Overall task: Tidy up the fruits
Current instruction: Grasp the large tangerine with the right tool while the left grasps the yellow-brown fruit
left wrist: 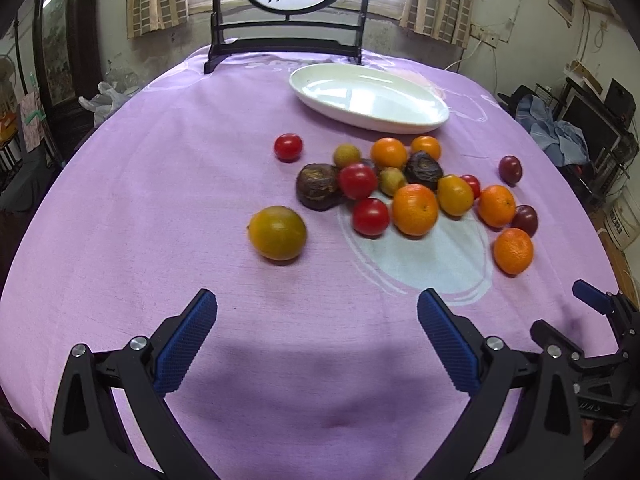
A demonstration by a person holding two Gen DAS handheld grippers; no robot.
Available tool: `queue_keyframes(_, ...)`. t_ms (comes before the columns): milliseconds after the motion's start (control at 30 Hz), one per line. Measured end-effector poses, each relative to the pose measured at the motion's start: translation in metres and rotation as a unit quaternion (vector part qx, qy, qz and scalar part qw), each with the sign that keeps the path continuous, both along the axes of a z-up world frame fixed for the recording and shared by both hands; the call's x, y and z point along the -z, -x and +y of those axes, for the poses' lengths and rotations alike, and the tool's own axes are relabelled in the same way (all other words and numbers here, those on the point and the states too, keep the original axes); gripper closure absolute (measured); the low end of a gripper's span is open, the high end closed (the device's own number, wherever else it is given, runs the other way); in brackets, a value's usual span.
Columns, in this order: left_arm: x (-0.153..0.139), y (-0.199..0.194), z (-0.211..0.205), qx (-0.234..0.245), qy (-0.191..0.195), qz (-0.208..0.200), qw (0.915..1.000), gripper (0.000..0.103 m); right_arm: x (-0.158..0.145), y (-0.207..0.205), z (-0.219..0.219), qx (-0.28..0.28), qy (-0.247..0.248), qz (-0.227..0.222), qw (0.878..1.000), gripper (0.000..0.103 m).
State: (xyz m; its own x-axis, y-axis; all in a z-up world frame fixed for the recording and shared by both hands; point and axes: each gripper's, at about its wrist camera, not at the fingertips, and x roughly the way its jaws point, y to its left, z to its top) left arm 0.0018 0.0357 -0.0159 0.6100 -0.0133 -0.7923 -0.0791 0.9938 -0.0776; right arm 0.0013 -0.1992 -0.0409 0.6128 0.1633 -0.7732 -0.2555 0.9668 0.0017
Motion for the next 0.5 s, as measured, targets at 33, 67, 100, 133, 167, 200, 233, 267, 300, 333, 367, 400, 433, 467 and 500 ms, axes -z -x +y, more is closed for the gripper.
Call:
queue_keyframes(33, 0.002, -0.002, 0.003, 0.0, 0.001, 0.004, 1.0, 0.005, 0.002, -0.003, -0.002, 0.003, 0.0, 0.005, 1.0, 0.004)
queue_keyframes(67, 0.005, -0.005, 0.005, 0.002, 0.001, 0.008, 1.0, 0.005, 0.003, -0.006, -0.004, 0.003, -0.002, 0.011, 1.0, 0.004)
queue_keyframes(100, 0.007, -0.007, 0.006, 0.004, 0.0, 0.012, 0.9999, 0.005, 0.004, -0.01, -0.005, 0.003, -0.002, 0.016, 1.0, 0.005)
queue_keyframes(133, 0.009, -0.01, 0.007, 0.007, -0.001, 0.015, 0.9999, 0.005, 0.005, -0.013, -0.005, 0.002, -0.002, 0.02, 1.0, 0.008)
queue_keyframes(167, 0.011, -0.013, 0.008, 0.01, -0.002, 0.018, 0.9998, 0.005, 0.006, -0.017, -0.005, -0.001, -0.003, 0.024, 1.0, 0.01)
queue_keyframes(200, 0.013, -0.015, 0.01, 0.012, -0.001, 0.02, 0.9997, 0.005, 0.007, -0.022, -0.004, -0.005, -0.004, 0.03, 1.0, 0.013)
queue_keyframes(233, 0.015, -0.017, 0.012, 0.014, 0.001, 0.024, 0.9996, 0.005, 0.008, -0.026, -0.002, -0.008, -0.004, 0.035, 0.999, 0.019)
queue_keyframes(267, 0.017, -0.02, 0.015, 0.013, 0.003, 0.026, 0.9996, 0.005, 0.009, -0.03, -0.001, -0.01, -0.005, 0.041, 0.999, 0.02)
queue_keyframes(300, 0.018, -0.022, 0.017, 0.012, 0.004, 0.029, 0.9995, 0.005, 0.011, -0.036, 0.001, -0.012, -0.008, 0.048, 0.999, 0.022)
queue_keyframes(333, 0.02, -0.025, 0.019, 0.011, 0.004, 0.032, 0.9994, 0.005, 0.012, -0.041, 0.004, -0.014, -0.011, 0.055, 0.998, 0.024)
queue_keyframes(367, 0.021, -0.028, 0.02, 0.011, 0.005, 0.035, 0.9993, 0.005, 0.014, -0.045, 0.007, -0.016, -0.012, 0.06, 0.998, 0.025)
queue_keyframes(400, 0.023, -0.031, 0.022, 0.01, 0.006, 0.037, 0.9993, 0.005, 0.015, -0.049, 0.011, -0.018, -0.011, 0.061, 0.998, 0.026)
queue_keyframes(433, 0.024, -0.033, 0.023, 0.009, 0.007, 0.038, 0.9992, 0.005, 0.015, -0.052, 0.014, -0.019, -0.009, 0.061, 0.998, 0.027)
queue_keyframes(467, 0.025, -0.035, 0.024, 0.008, 0.008, 0.041, 0.9991, 0.005, 0.015, -0.056, 0.016, -0.019, -0.007, 0.061, 0.998, 0.03)
queue_keyframes(500, 0.026, -0.037, 0.025, 0.007, 0.009, 0.042, 0.999, 0.005, 0.015, -0.06, 0.019, -0.018, -0.005, 0.061, 0.998, 0.037)
